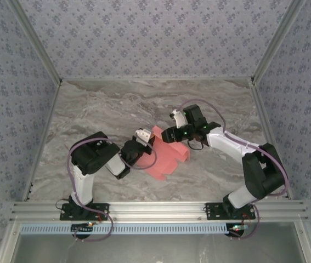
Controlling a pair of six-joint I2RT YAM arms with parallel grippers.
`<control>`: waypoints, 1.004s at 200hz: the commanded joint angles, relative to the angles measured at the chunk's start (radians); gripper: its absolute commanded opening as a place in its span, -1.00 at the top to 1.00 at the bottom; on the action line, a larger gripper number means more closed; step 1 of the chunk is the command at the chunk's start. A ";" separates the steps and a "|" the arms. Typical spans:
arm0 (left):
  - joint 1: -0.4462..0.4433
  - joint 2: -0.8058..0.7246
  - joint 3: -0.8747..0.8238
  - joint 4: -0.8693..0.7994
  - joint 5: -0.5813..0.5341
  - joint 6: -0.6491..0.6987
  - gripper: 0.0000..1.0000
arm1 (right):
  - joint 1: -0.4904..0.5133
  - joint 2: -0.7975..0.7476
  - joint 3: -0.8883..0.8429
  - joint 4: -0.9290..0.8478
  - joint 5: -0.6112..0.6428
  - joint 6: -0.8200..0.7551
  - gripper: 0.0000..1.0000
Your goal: Fold the paper box
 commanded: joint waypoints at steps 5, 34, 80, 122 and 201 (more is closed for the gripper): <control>0.000 -0.031 -0.033 -0.076 -0.032 -0.033 0.51 | -0.031 -0.066 -0.036 0.050 -0.043 -0.049 -0.17; 0.000 -0.106 -0.054 -0.112 0.025 -0.039 0.20 | -0.052 -0.079 -0.048 0.047 -0.056 -0.066 -0.17; 0.031 -0.186 -0.024 -0.240 0.049 -0.024 0.07 | -0.073 -0.095 -0.058 0.022 -0.055 -0.087 -0.17; 0.048 -0.115 0.067 -0.288 0.096 0.029 0.03 | -0.085 -0.118 -0.069 0.021 -0.054 -0.088 -0.17; 0.048 0.044 0.102 -0.111 0.050 0.060 0.74 | -0.095 -0.205 -0.110 0.033 0.003 -0.074 -0.17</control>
